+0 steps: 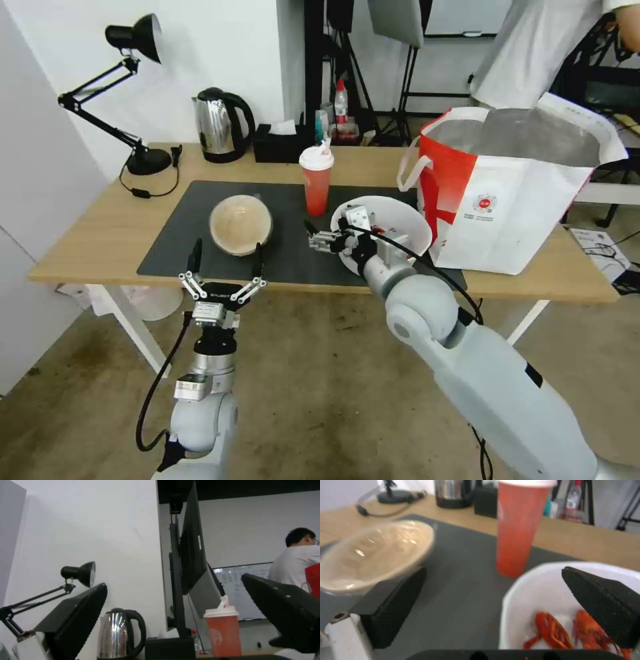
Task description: Pick up the trash from the table and place it into the takeout bag.
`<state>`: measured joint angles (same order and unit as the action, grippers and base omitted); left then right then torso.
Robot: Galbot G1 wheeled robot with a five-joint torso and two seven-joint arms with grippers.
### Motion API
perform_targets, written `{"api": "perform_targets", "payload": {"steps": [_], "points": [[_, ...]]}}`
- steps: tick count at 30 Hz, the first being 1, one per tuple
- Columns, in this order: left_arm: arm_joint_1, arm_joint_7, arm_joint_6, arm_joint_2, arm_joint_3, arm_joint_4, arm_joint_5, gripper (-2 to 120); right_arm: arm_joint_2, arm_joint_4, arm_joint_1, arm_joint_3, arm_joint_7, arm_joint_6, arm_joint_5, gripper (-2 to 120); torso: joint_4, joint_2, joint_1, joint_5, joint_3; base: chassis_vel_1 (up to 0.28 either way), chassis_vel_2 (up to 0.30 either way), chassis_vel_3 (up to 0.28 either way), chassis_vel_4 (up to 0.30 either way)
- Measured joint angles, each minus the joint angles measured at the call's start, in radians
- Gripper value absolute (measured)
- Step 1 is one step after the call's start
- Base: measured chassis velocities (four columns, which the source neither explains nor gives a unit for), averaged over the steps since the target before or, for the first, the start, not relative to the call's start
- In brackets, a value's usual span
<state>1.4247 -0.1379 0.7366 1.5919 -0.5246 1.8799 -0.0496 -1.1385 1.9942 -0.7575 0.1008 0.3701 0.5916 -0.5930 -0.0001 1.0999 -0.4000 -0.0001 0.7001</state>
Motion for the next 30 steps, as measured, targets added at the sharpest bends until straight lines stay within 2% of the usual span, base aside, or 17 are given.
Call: {"api": "perform_targets", "payload": {"steps": [9, 25, 30], "points": [[0.009, 0.001, 0.005, 0.0, -0.008, 0.0, -0.003, 100, -0.029, -0.028, -0.004, 0.002, 0.057, 0.054, -0.003, 100, 0.0, 0.0, 0.0, 0.0, 0.0, 0.0, 0.0, 0.0, 0.0], [0.008, 0.003, 0.008, 0.0, -0.01, -0.009, -0.004, 100, -0.04, -0.048, -0.013, -0.003, 0.073, 0.06, -0.001, 100, 0.0, 0.0, 0.0, 0.0001, 0.0, 0.0, 0.0, 0.0, 0.0], [0.009, 0.003, 0.009, 0.0, -0.013, -0.01, -0.004, 100, -0.041, -0.051, -0.019, -0.006, 0.073, 0.058, 0.0, 89, 0.0, 0.0, 0.0, 0.0001, 0.0, 0.0, 0.0, 0.0, 0.0]]}}
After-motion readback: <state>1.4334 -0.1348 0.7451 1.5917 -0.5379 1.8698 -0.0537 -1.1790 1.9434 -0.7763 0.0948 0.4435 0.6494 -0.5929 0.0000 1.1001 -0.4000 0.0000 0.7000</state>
